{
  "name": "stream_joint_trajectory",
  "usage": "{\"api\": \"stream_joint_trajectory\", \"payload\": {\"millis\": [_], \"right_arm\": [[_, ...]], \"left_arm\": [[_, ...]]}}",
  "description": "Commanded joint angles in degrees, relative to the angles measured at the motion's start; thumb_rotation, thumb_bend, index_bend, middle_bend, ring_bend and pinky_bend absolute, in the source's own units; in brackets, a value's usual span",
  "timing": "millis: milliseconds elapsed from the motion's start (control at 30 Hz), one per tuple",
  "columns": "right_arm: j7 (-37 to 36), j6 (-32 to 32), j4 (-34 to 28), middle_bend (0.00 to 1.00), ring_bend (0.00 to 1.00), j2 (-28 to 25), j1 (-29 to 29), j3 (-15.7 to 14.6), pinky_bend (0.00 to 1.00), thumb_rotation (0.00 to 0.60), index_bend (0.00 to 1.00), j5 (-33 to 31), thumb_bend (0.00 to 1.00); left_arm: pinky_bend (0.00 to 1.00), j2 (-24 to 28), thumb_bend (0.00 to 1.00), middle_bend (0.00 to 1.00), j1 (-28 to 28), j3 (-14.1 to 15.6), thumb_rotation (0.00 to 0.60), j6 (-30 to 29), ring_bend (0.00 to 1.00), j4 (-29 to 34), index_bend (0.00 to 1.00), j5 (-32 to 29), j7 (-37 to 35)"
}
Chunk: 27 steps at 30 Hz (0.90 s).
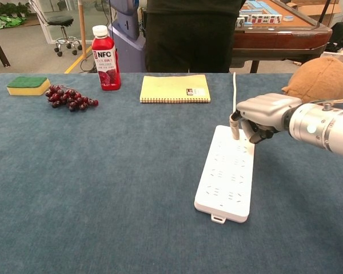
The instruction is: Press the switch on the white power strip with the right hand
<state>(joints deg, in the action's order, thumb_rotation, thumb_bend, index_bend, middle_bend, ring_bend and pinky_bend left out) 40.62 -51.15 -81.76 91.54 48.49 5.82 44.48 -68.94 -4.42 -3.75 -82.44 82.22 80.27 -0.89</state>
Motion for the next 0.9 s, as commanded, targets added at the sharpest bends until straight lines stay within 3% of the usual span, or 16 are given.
{"api": "stream_joint_trajectory", "payload": {"millis": [33,500,900], "right_arm": [[-0.01,0.22,0.35,1.00,1.00,0.24,0.28,-0.02,1.00,0.600,0.39,-0.34,0.89],[-1.26,-0.28,0.31,1.00,1.00,0.18,0.78,-0.20,1.00,0.600,0.39,0.18,0.89],[-1.53,-8.33,-11.78,1.00,1.00,-7.68,-2.17,-0.78,1.00,0.600,0.39,6.78,0.88]], "left_arm": [[0.81,0.07,0.50,0.63,0.04,-0.04,0.600,0.02,0.55,0.07,0.68,-0.12,-0.01],[0.81,0.17,0.50,0.63,0.02,-0.07,0.600,0.05,0.55,0.21,0.68,-0.05,-0.08],[0.81,-0.21,0.50,0.63,-0.21,0.29,0.600,0.38,0.55,0.13,0.68,0.43,0.72]]}}
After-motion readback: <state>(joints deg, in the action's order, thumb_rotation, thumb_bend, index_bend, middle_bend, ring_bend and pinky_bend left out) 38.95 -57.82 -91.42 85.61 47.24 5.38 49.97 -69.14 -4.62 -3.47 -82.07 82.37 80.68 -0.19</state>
